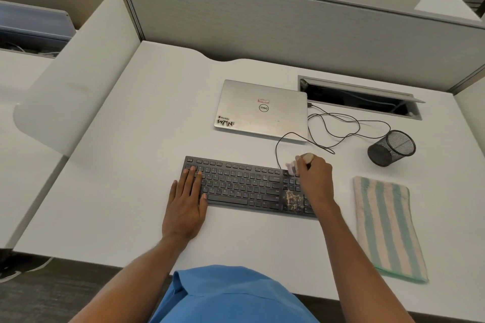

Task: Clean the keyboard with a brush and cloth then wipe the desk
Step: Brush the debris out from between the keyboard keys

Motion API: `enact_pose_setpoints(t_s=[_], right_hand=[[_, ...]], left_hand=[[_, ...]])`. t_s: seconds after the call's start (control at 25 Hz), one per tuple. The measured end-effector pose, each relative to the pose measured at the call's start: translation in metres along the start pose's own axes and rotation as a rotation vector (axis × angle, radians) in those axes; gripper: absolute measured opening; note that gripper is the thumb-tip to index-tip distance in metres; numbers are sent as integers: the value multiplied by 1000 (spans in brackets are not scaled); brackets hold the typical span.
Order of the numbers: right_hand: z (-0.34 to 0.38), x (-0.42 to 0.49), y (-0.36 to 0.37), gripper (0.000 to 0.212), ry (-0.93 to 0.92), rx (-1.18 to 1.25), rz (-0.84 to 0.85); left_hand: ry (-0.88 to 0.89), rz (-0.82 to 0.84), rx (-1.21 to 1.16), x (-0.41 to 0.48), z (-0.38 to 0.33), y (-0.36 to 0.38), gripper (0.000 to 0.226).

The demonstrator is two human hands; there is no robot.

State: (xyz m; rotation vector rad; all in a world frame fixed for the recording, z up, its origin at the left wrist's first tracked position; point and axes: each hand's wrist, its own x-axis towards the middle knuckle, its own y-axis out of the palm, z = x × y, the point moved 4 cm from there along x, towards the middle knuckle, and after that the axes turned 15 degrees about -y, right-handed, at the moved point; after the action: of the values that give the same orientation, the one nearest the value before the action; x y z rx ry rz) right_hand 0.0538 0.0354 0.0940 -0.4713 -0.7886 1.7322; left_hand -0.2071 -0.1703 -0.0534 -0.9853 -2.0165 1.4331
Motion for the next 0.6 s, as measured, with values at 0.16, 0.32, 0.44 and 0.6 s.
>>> enact_pose_setpoints(t_s=[0.16,0.32,0.44,0.6], right_hand=[[-15,-16,11,42,-11,-55,59],[-24,-16,4,41,50,-153,115],[-16,-12,-7,39,25,-76,-26],[-14,-17,-2,37,18,-34,-58]], left_hand=[[-2,-1,-7,0,0,-1,65],[1,-4,-4,0,0,0,65],[-1,1,-1,1,1,1,65],[1,0,-2,1,0,1,64]])
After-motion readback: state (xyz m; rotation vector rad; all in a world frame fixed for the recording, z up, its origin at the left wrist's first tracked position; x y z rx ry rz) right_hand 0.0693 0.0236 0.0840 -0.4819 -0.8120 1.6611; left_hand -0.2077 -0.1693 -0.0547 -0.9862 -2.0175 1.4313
